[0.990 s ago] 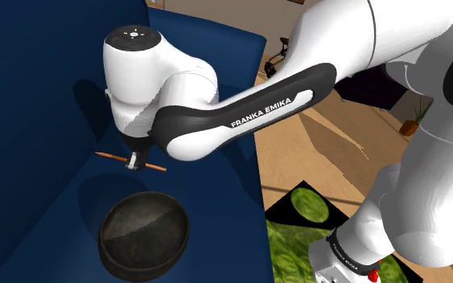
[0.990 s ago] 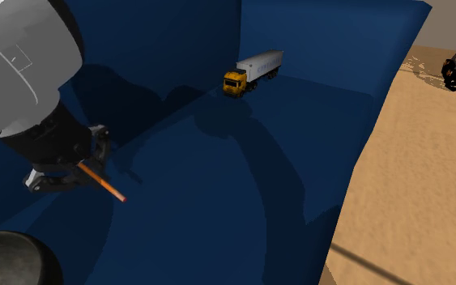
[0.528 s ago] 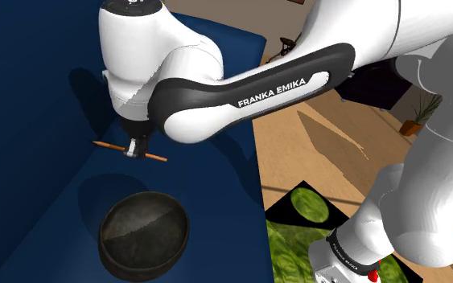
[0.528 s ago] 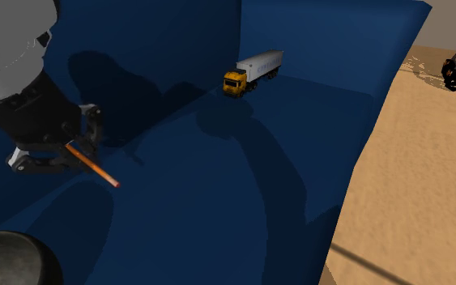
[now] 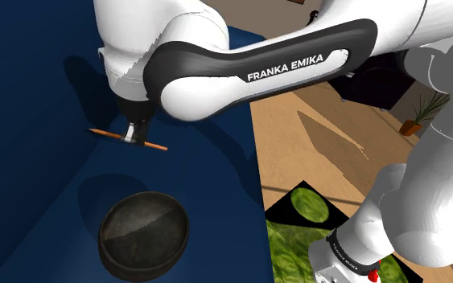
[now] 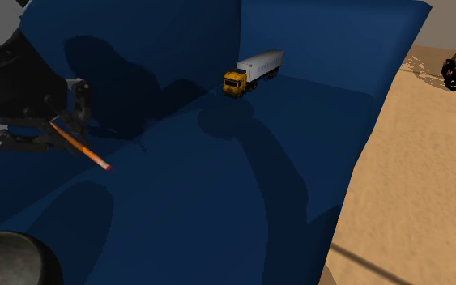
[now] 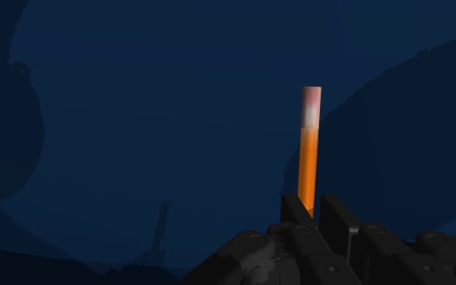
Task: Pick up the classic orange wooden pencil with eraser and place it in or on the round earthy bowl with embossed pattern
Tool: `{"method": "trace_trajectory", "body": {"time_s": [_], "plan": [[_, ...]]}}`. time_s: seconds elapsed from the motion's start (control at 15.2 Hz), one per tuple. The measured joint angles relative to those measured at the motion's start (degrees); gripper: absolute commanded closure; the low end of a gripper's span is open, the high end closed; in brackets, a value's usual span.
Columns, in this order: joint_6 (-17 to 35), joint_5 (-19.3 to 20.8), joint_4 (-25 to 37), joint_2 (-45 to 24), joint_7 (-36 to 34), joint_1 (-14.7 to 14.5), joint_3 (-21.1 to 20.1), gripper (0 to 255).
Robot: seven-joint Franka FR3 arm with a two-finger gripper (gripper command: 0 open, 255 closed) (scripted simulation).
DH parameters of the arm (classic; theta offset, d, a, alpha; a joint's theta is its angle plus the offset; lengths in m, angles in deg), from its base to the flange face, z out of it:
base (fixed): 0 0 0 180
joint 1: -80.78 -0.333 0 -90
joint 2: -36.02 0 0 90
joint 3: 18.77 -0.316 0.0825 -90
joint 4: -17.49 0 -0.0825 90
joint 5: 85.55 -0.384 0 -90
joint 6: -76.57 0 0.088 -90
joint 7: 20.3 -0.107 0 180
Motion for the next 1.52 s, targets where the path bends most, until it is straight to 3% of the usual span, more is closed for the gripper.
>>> {"method": "trace_trajectory", "body": {"time_s": [0.99,1.52], "plan": [[-10.17,-2.12,8.7,2.01,3.14,-0.13,-0.52,255],[-10.89,-4.7,0.76,9.88,-2.67,-3.17,-3.67,255]]}}
